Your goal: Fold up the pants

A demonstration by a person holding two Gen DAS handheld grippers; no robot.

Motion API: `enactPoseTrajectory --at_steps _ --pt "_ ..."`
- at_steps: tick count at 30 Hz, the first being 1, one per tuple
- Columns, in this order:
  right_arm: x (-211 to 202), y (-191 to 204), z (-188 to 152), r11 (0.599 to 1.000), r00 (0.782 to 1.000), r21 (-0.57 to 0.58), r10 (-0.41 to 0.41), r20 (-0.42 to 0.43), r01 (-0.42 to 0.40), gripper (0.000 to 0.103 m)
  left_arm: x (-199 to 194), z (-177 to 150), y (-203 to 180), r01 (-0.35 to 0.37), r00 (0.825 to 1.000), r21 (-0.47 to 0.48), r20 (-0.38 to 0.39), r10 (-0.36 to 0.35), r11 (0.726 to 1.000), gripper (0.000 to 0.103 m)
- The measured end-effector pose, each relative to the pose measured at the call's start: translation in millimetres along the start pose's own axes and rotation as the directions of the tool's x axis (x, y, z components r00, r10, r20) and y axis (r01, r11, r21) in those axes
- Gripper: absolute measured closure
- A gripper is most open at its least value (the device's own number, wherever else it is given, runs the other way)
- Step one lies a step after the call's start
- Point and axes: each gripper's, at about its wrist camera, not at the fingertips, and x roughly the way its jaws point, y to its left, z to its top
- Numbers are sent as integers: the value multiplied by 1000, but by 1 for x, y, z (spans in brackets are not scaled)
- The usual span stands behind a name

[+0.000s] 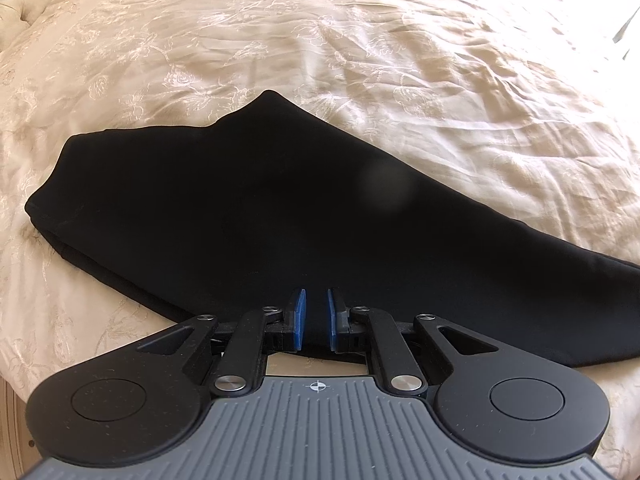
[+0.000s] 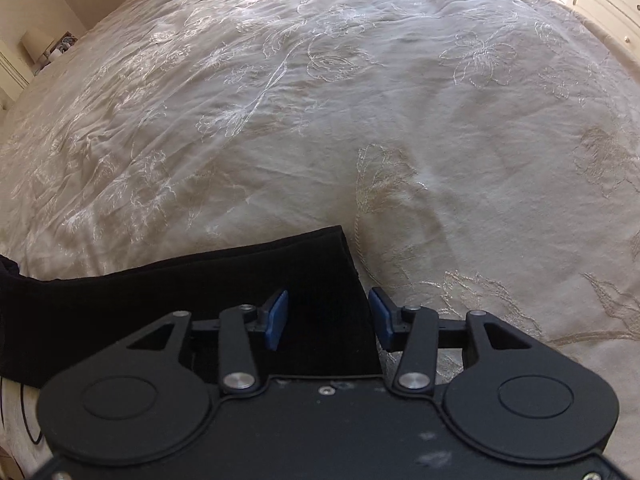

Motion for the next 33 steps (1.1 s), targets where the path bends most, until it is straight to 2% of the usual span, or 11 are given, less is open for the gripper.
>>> enactPoseTrajectory --at_steps 5,6,8,11,13,15,20,24,28,31,33 --pt "7 -10 1 996 999 72 47 -20 -46 51 1 2 4 -6 1000 7 0 6 1000 92" --pt "7 -9 2 996 999 83 45 -20 -43 55 3 4 5 -6 1000 9 -2 6 1000 92" --pt "2 -4 2 998 1000 66 20 -13 -19 81 5 7 6 -6 1000 16 -4 6 1000 92" --pt "-31 15 3 999 999 -35 -9 53 11 87 9 16 7 -3 1000 29 1 3 1000 92" --pt "-60 33 1 983 988 -150 -83 133 103 91 12 23 8 6 1000 33 3 -6 999 92" --pt "-66 29 -3 971 977 -152 -164 135 184 91 18 31 7 14 1000 45 5 -14 999 92" --pt "-36 13 -17 952 959 -113 -282 39 284 89 33 56 10 16 1000 87 12 -18 996 92" --pt "-44 14 -20 961 961 -48 -267 75 271 76 51 68 25 -35 999 96 17 33 995 92" --pt "-64 23 -14 958 945 7 -285 160 288 76 75 77 66 -93 995 49 -37 95 994 92" --pt "-80 44 -6 957 930 -4 -282 234 291 76 93 75 94 -187 980 97 -44 192 978 92" --pt "-86 61 0 963 929 -16 -256 265 270 76 103 76 111 -224 972 146 -37 232 964 91"
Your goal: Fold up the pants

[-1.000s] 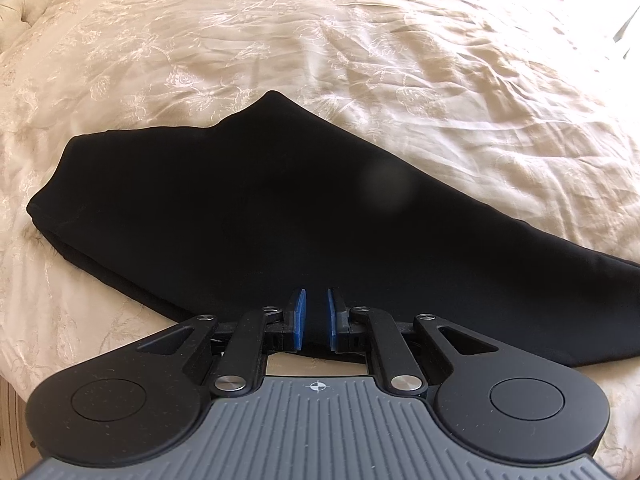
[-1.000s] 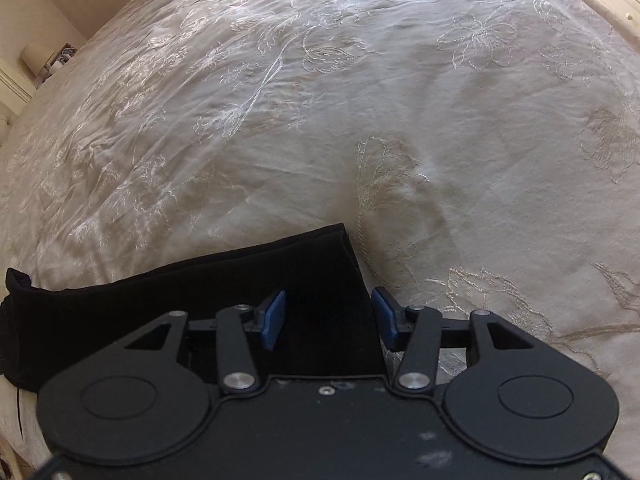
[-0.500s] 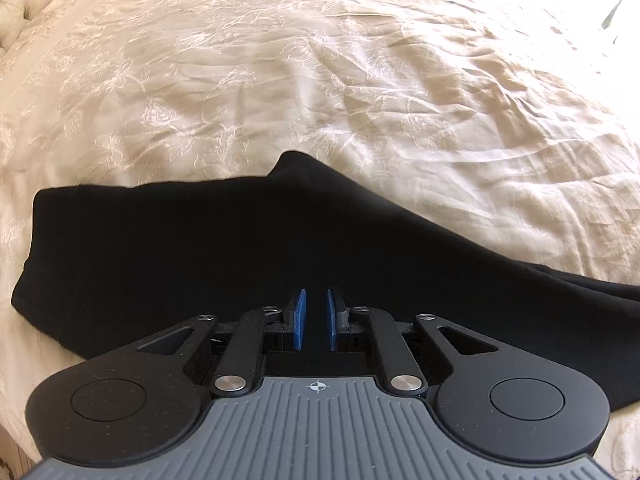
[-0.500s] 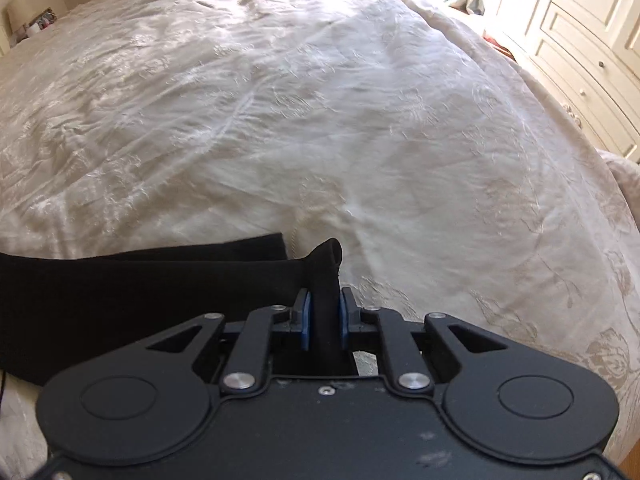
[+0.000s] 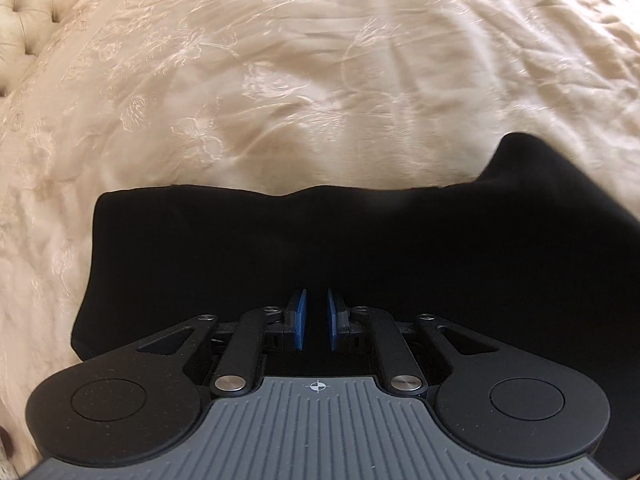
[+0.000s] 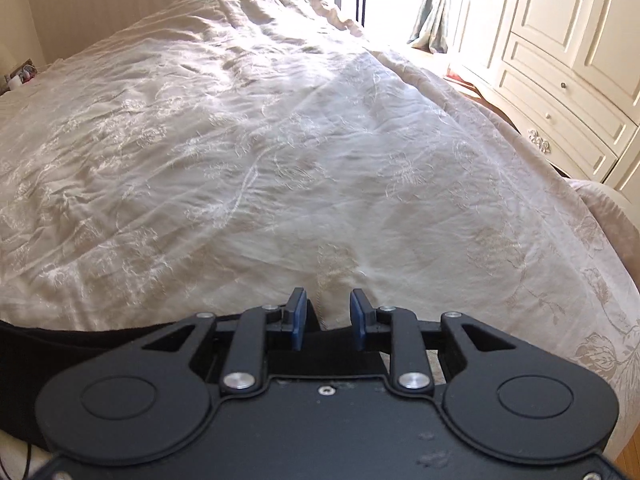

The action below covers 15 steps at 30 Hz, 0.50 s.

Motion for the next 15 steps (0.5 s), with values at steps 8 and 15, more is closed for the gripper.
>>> enactPoseTrajectory --at_steps 8,15 --pt "-6 123 26 949 957 -126 288 -14 -288 76 -12 12 49 -20 997 -75 70 26 997 91" --pt "1 261 17 780 836 -303 522 -169 -548 76 -18 8 28 157 981 5 113 -157 988 91"
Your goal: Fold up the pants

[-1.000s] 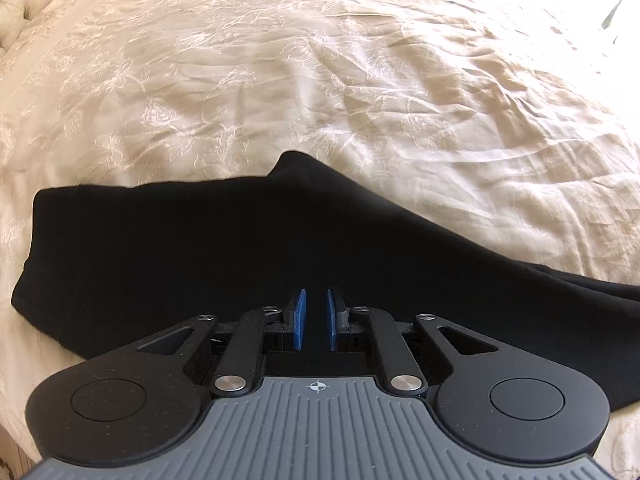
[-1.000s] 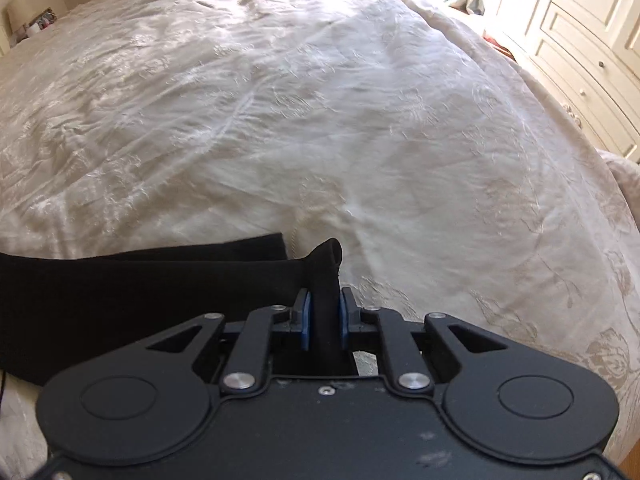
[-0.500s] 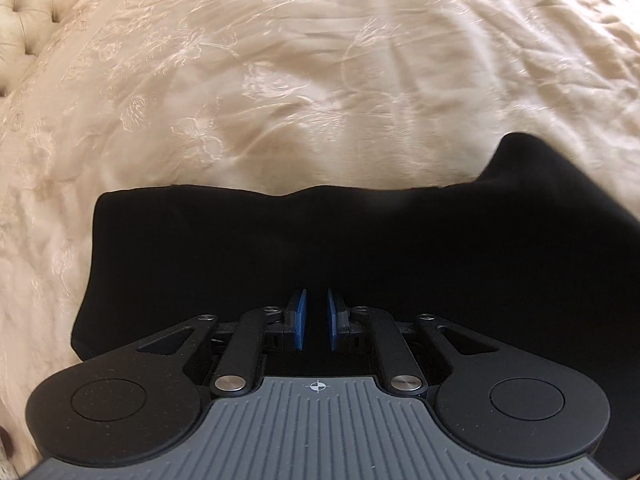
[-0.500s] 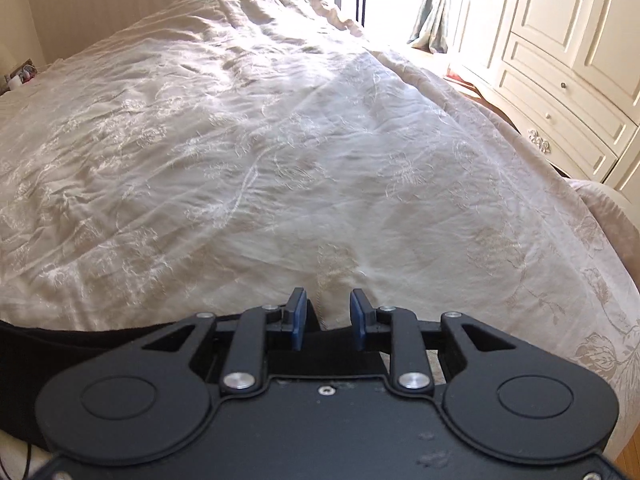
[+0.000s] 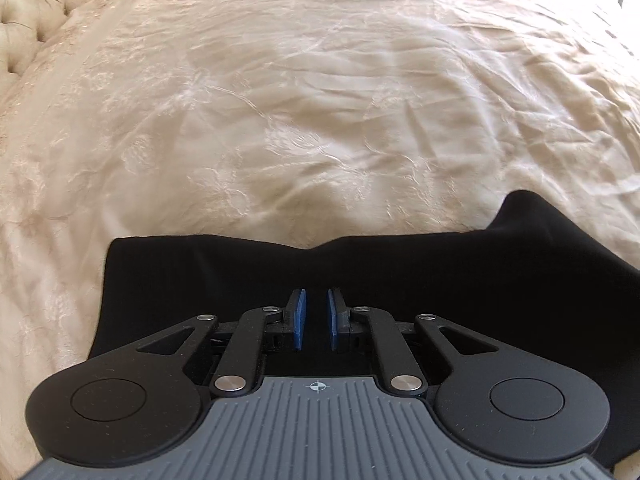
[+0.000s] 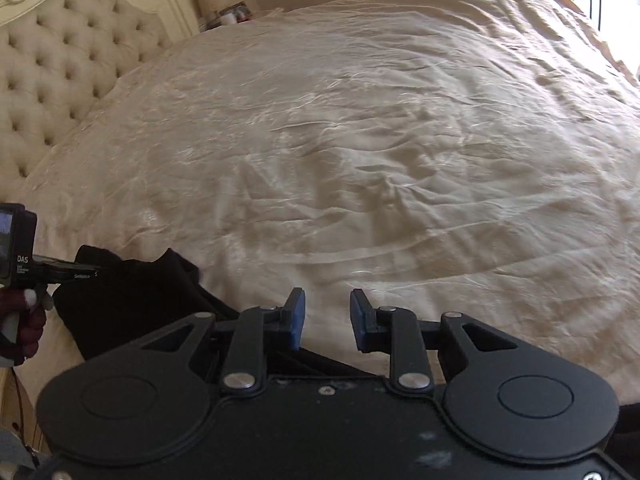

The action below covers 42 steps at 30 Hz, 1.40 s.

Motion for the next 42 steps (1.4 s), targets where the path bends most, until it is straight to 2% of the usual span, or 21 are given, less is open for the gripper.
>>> enactPoseTrajectory --at_steps 4,7,11,14,16,21,25,27,31,32,37,42 --pt "44 53 14 987 991 -111 105 -84 -114 76 32 7 -3 -20 998 -45 -60 18 999 92" --pt "79 86 20 968 985 -216 102 -141 -131 76 37 18 -4 -27 998 -63 -64 23 998 92" --pt "110 103 29 959 973 -233 117 -199 -163 76 37 19 4 1 997 -74 -79 -7 997 92" --pt "128 109 29 953 969 -265 84 -230 -146 76 36 17 6 19 997 -65 -76 -24 998 92" --pt "135 116 26 944 960 -289 77 -269 -157 73 39 18 8 29 996 -63 -81 -34 998 92" --pt "118 135 21 886 930 -352 193 -314 -303 73 48 25 12 36 994 -99 -96 -46 994 92" --pt "130 137 22 882 906 -315 232 -354 -350 73 49 25 10 25 995 -84 -91 -33 996 92" --pt "143 134 27 894 906 -287 234 -353 -343 72 47 24 8 24 996 -78 -89 -31 997 92" --pt "160 130 38 901 890 -219 284 -356 -375 71 46 24 11 37 995 -102 -91 -47 994 92" --pt "164 131 41 901 890 -220 283 -358 -375 72 45 25 13 41 994 -113 -92 -51 993 92" --pt "160 120 59 930 929 -185 266 -259 -318 72 23 31 16 73 997 -136 -29 -78 988 92" --pt "151 98 65 951 954 -186 207 -215 -248 71 -7 51 -8 183 982 -62 60 -179 981 91"
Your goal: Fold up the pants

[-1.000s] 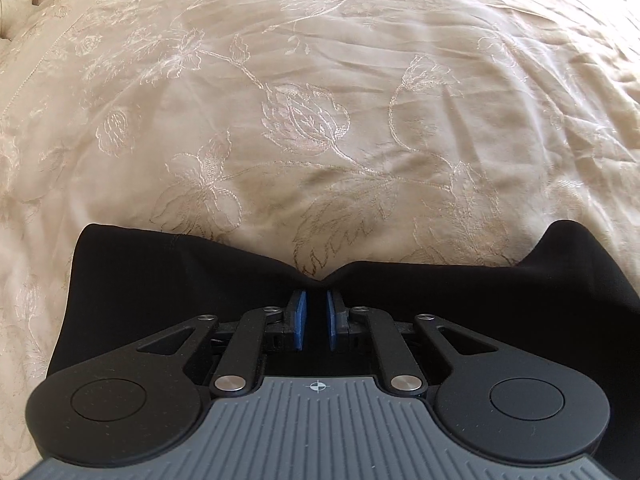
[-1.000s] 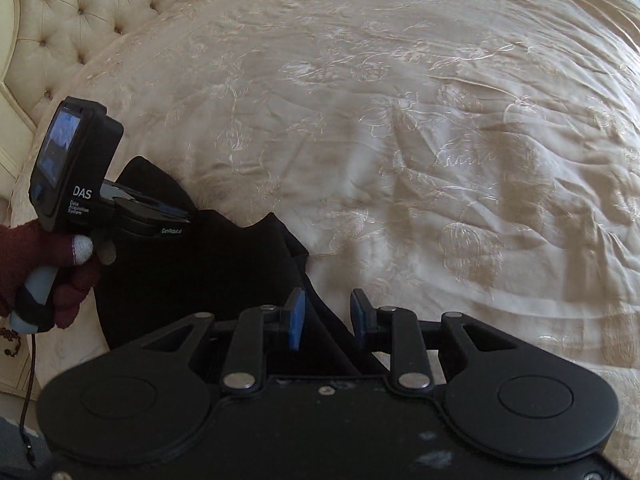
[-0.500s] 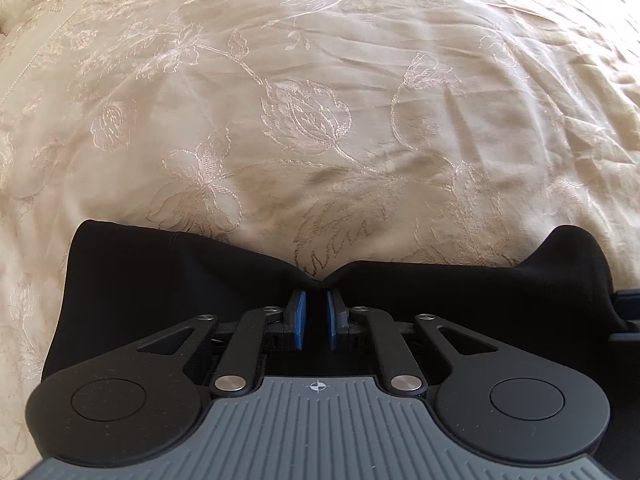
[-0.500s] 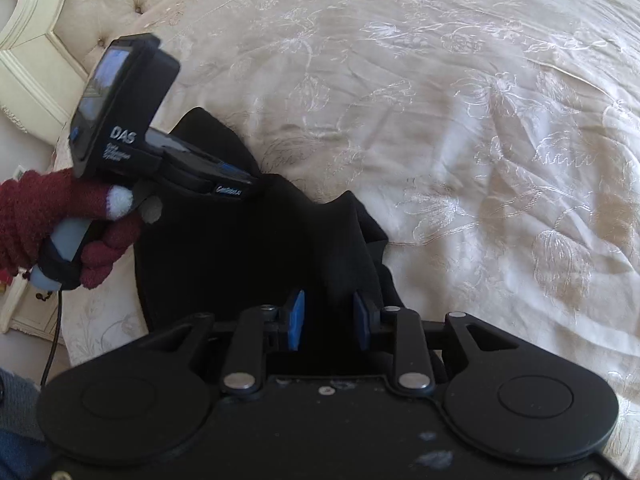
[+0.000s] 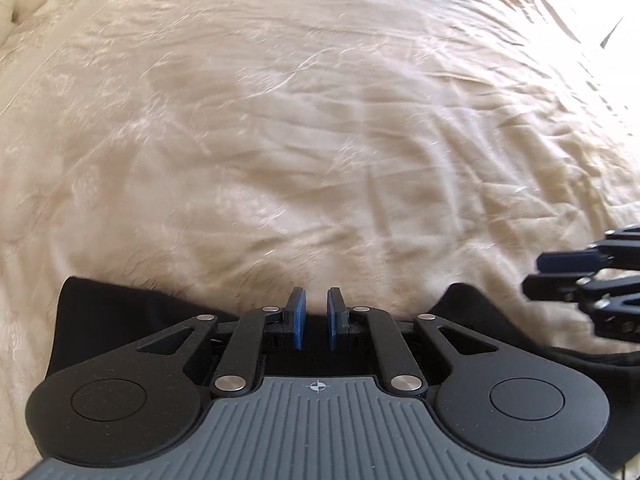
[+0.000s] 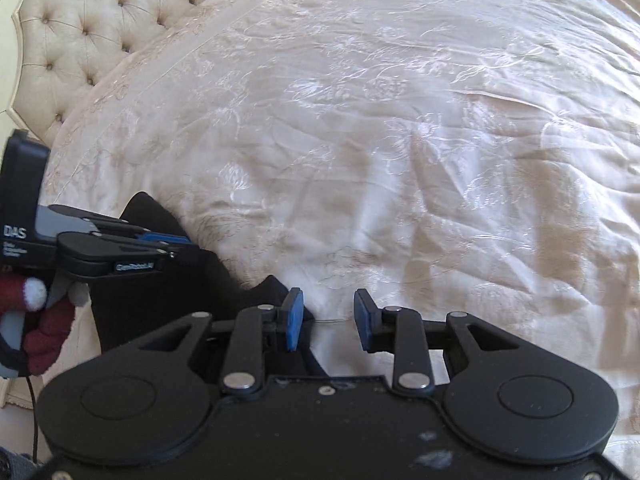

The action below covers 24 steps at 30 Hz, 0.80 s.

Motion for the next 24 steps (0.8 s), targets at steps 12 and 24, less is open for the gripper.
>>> enactPoseTrajectory --at_steps 12,24 --pt "1 25 -36 986 994 -162 19 -105 -36 72 43 33 -62 159 967 128 -219 -128 979 88" --pt "-6 8 -29 999 999 -51 13 -39 -15 72 24 22 -46 122 976 94 -192 -102 988 85"
